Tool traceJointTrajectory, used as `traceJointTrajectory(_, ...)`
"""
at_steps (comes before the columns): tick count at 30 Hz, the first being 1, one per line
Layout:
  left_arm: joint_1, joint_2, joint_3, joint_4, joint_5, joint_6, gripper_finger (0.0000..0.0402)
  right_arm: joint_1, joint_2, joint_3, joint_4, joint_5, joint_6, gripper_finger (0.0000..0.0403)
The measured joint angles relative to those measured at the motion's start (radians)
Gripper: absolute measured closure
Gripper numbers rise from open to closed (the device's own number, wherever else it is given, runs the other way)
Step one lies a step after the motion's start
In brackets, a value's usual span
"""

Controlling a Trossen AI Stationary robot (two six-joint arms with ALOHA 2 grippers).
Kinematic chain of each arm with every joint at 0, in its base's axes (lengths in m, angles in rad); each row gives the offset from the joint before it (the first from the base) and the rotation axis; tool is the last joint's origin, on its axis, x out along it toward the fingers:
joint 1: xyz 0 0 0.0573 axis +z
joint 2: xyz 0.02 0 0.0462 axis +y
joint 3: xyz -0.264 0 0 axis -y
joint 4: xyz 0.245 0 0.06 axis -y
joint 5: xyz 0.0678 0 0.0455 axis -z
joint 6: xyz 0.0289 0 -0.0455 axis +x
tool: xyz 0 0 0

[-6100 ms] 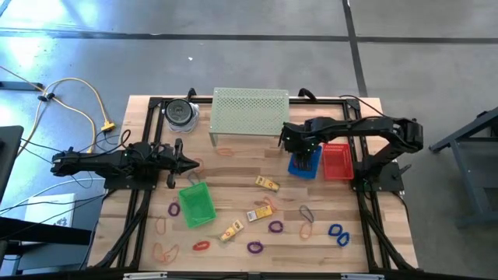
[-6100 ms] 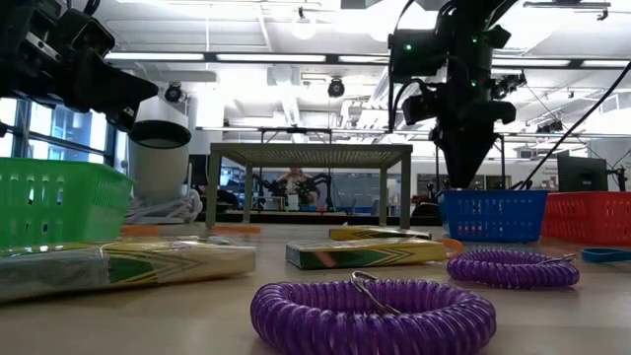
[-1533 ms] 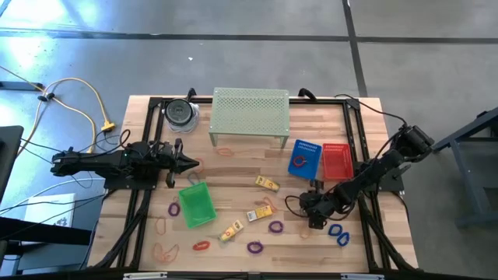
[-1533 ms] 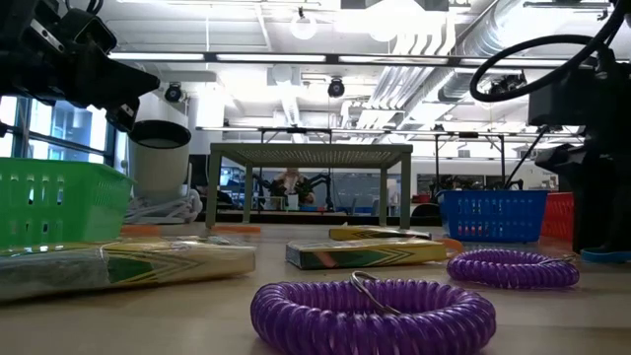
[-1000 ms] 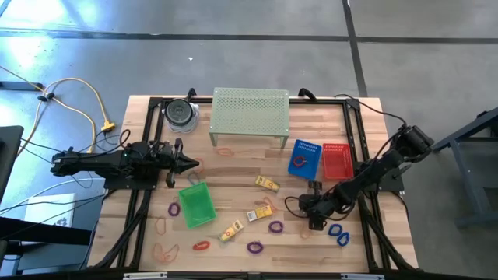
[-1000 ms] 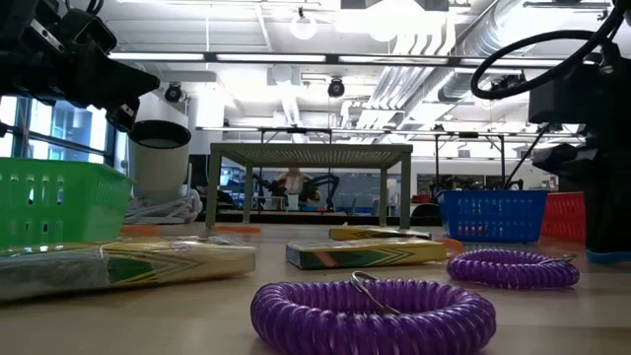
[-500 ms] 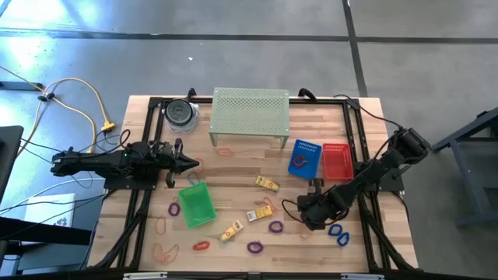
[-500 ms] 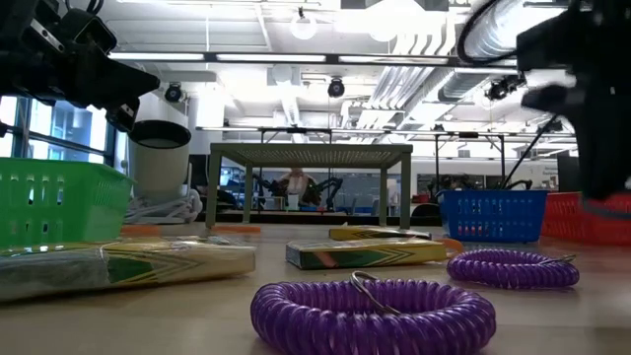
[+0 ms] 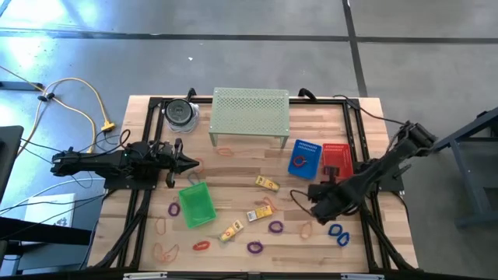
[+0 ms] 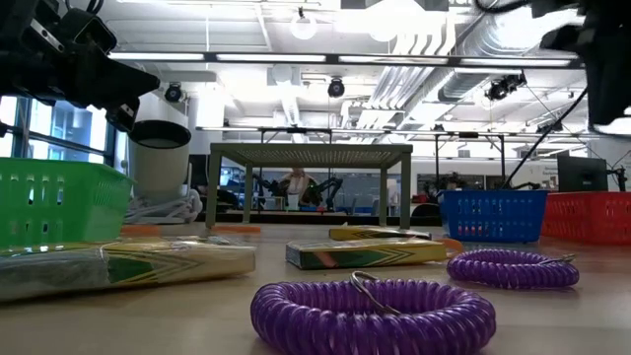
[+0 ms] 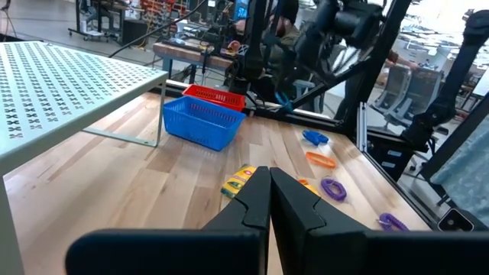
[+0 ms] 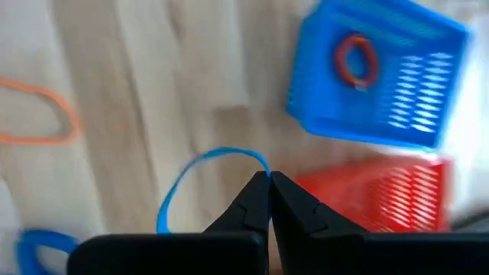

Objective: Pick & Place Office Desk Supplies
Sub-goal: Put the blue rubber band into the red bin

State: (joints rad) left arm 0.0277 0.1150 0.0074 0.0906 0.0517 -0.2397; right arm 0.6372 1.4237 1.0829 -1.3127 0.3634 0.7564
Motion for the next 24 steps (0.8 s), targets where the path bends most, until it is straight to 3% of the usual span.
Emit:
traceJointTrajectory(11, 0.0, 0.0, 0.0, 0.0, 0.0, 0.007, 0.0401, -0.03, -0.335, -0.137, -0.174, 0.12, 0.153, 0.0401)
traceJointTrajectory(17, 0.0, 0.0, 0.0, 0.004, -0.002, 0.007, 0.0401, -0.203, -0.513, -0.273, -0.155, 0.131, 0.137, 0.0401)
traceJointTrajectory(24, 0.0, 0.0, 0.0, 0.021, -0.004, 0.008, 0.0401, -0.423, -0.569, -0.393, -0.072, 0.063, 0.019, 0.0401)
